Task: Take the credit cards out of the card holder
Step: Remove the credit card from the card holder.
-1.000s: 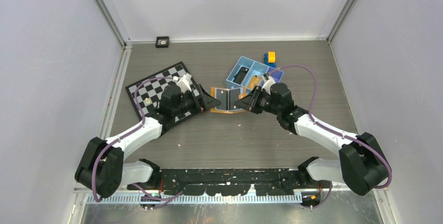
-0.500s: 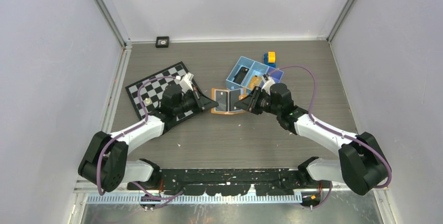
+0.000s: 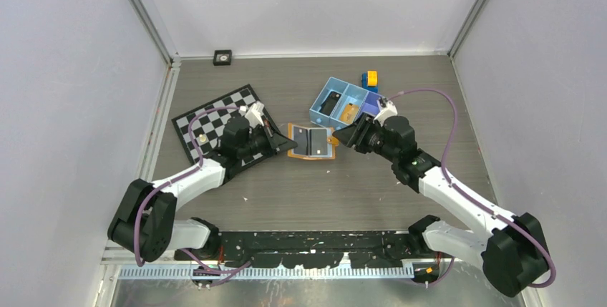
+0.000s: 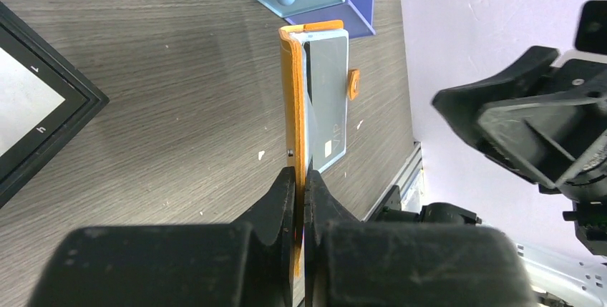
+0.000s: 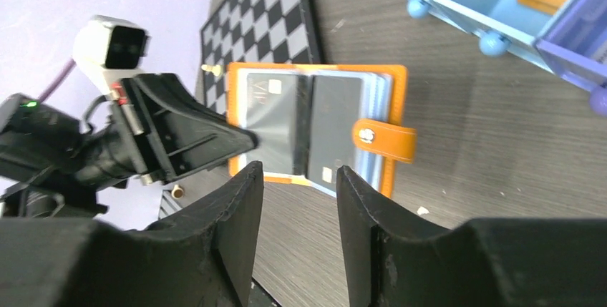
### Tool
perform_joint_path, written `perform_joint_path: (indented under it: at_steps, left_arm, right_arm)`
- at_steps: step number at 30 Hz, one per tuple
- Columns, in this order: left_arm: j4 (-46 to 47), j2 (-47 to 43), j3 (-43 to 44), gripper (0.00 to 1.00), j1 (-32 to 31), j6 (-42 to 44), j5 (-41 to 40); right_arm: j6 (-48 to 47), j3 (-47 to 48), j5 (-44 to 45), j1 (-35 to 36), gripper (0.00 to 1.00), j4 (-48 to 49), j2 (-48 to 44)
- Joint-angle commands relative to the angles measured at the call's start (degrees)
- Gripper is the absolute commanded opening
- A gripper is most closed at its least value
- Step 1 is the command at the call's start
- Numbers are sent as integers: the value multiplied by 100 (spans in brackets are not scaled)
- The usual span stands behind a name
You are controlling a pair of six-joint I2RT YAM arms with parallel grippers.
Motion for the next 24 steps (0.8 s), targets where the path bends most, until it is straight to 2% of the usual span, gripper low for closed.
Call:
perform_joint_path:
  at_steps: [1, 4, 9, 24]
  left_arm:
    - [507, -150, -65, 0, 36, -54, 103]
    - [1048, -73, -154, 0, 36, -278, 376]
    - [1803, 137, -213, 0, 20, -642, 822]
    - [3048, 364, -290, 0, -96, -1266, 1294]
  right_arm:
    - [-71, -105, -569, -1, 45, 816, -114]
    - [285, -13, -1550, 1, 39, 1572, 544]
    - [648, 82, -2035, 6, 36, 2138, 1405]
    - [885, 214, -2140, -26, 36, 2192, 1865]
